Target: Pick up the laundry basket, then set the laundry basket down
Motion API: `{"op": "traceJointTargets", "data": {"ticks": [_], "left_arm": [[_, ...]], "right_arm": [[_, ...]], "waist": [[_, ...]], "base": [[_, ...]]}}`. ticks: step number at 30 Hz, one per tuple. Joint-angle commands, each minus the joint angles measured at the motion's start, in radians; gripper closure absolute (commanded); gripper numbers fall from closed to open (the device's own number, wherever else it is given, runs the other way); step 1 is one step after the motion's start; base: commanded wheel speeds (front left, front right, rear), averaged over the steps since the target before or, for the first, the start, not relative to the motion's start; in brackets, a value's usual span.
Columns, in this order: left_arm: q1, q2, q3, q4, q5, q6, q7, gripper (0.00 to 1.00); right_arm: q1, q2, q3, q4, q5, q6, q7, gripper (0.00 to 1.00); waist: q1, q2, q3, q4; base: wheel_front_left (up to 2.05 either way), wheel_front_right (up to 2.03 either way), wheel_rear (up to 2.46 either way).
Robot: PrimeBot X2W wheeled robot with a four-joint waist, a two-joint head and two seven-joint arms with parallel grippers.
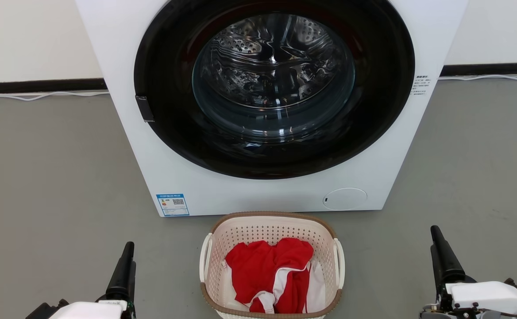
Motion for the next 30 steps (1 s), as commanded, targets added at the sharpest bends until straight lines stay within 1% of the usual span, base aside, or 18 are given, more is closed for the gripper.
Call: {"op": "traceJointTargets", "data": {"ticks": [1,15,30], "left_arm": [[-0.021,0.009,0.003,-0.023,0.032,-0.002,-0.01,0.0],[-0.013,0.01,-0.017,-0.032,0.22,0.006,-0.052,0.0],[-0.009,0.011,-0.028,-0.015,0.383,0.019,-0.093,0.0]], "right_arm": [[-0.012,-0.011,0.005,-0.034,-0.048,0.003,-0.016,0.0],[-0.003,-0.009,0.012,-0.051,-0.277,0.004,-0.058,0.0],[-0.007,-0.026,0.044,-0.066,-0.545,0.005,-0.099,0.0]], "waist": [[-0.0002,0.0,0.0,0.0],[-0.0002,0.0,0.002,-0.001],[-0.0002,0.0,0.002,-0.007]], "base": [[0.0,0.0,0.0],[0.0,0.0,0.0],[0.0,0.0,0.0]]}}
